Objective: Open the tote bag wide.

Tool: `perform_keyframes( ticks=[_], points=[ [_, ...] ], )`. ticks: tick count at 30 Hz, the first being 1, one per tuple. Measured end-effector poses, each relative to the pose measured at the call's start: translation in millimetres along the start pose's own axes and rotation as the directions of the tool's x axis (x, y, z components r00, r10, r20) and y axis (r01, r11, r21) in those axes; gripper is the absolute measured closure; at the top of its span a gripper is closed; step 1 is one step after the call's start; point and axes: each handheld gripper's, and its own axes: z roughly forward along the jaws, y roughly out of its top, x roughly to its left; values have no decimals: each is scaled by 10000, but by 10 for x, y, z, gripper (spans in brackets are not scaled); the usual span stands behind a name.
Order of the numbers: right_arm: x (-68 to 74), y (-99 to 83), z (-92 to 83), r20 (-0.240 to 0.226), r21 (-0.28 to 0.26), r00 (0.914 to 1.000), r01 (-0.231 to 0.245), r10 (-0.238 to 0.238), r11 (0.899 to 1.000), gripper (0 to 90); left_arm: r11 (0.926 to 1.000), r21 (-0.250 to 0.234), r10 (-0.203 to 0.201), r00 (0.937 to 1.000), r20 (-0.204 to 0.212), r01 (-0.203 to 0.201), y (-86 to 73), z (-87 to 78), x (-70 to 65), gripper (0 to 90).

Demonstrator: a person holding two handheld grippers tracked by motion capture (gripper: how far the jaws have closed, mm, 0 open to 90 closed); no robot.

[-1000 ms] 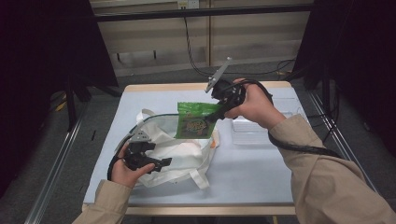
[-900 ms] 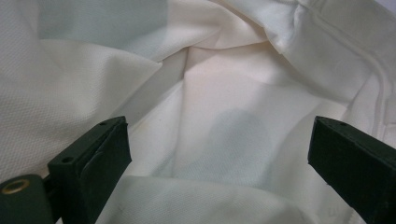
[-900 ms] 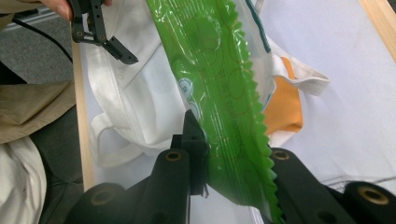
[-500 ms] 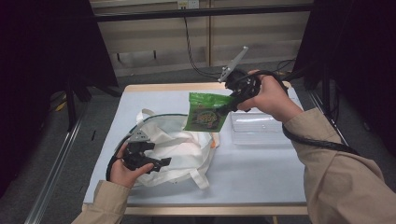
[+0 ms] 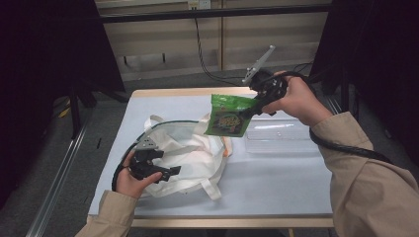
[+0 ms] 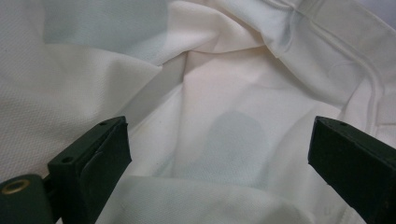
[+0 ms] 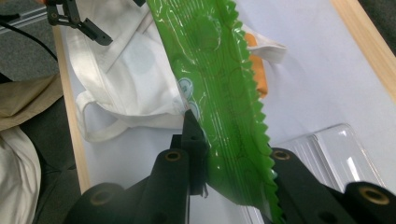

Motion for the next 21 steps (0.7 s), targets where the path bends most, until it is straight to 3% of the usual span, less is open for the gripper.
perform_keyframes(
  ticks=[10, 21],
  points=[
    [-123, -200, -152, 417, 60, 9982, -433, 430, 9990, 776, 10000, -59, -44, 9999, 142, 45, 10, 20, 6, 56],
    [-218, -418, -203, 697, 212, 9937, -899, 882, 9957, 775, 10000, -9, -22, 10000, 59, 22, 12, 49, 2, 56]
  ],
)
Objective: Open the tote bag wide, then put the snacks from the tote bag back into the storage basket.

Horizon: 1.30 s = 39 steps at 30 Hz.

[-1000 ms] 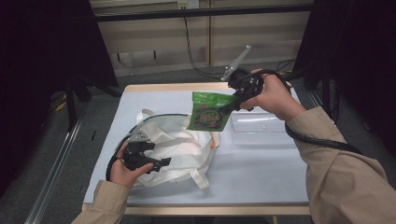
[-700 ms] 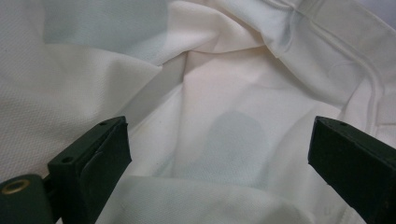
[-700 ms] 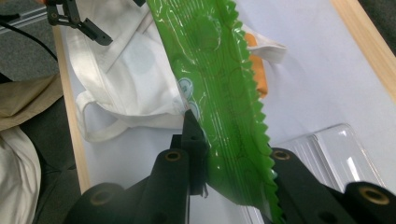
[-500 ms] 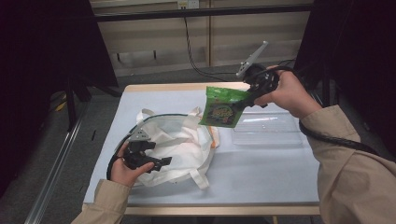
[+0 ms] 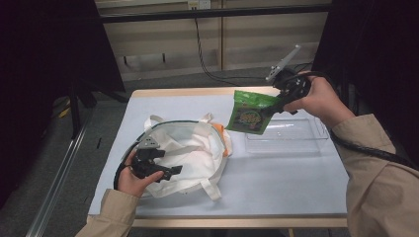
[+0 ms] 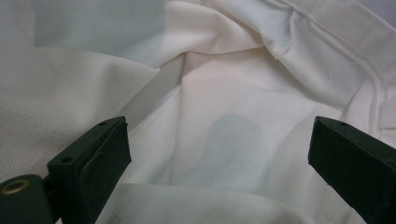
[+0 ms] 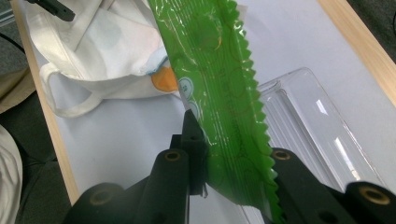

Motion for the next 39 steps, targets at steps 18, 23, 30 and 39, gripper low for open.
perform_keyframes(
  ticks=[18, 23, 30, 39],
  points=[
    [-218, -277, 39, 457, 325, 9964, -735, 720, 9968, 774, 10000, -81, 2, 10000, 16, -2, 12, -32, -1, 56],
    [-303, -333, 39, 599, 400, 9945, -886, 861, 9953, 774, 10000, -29, -30, 10000, 43, 30, 15, -14, 5, 56],
    [-374, -387, 66, 754, 539, 9932, -925, 883, 9943, 773, 10000, -27, -9, 10000, 76, 9, 24, -12, 9, 56],
    [-399, -399, 157, 799, 647, 9947, -697, 644, 9955, 771, 9999, -111, -55, 10000, 74, 56, 27, -27, 15, 55]
  ],
)
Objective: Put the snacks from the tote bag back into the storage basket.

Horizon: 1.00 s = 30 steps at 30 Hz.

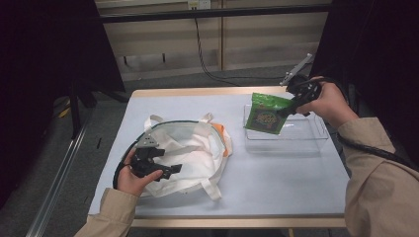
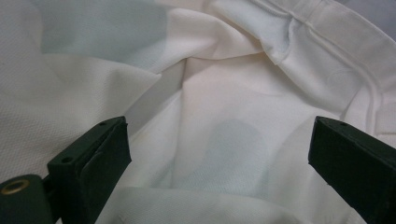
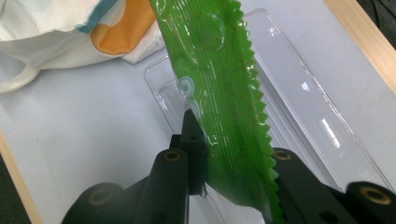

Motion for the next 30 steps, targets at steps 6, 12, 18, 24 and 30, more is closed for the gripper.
perform_keyframes(
  ticks=[6, 12, 18, 24, 30],
  points=[
    [-32, -45, -58, 83, 88, 9999, 75, -76, 9999, 771, 10000, -36, -30, 10000, -13, 30, -5, -13, 4, 56],
    [-62, -127, -69, 128, 227, 9999, 101, -104, 9997, 770, 10000, -28, -16, 10000, -14, 16, -3, -9, -2, 56],
    [-56, -149, 32, -8, 397, 9998, 222, -222, 9990, 769, 10000, 55, 73, 10000, -47, -73, 0, -10, 1, 56],
    [-46, -142, 167, -48, 618, 9992, 397, -395, 9973, 768, 10000, 16, 57, 10000, 8, -57, -4, -10, 6, 56],
    [-34, -145, 281, -126, 686, 9985, 534, -527, 9962, 766, 10000, 5, 72, 10000, -48, -72, -1, -26, 8, 56]
  ],
)
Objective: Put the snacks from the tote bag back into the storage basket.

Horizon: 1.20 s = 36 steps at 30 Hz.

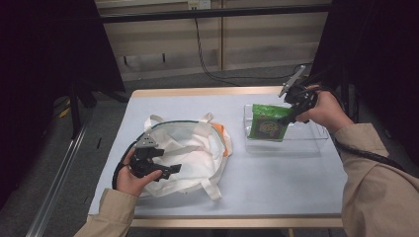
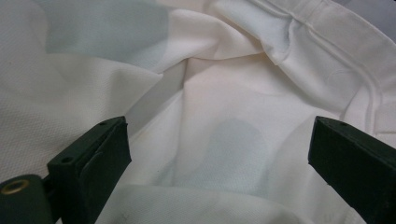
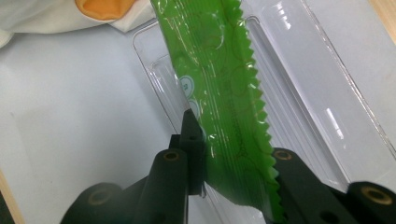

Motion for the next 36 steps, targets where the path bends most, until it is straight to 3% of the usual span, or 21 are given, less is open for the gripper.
perform_keyframes(
  ticks=[15, 36],
  points=[
    [28, -33, 185, -118, 111, 9999, 101, -100, 9999, 762, 10000, 48, 30, 10000, 24, -30, -6, 10, -1, 56],
    [35, -83, 265, -175, 13, 9994, 289, -288, 9996, 754, 10000, 79, 58, 10000, 25, -59, -6, 10, -8, 57]
  ],
)
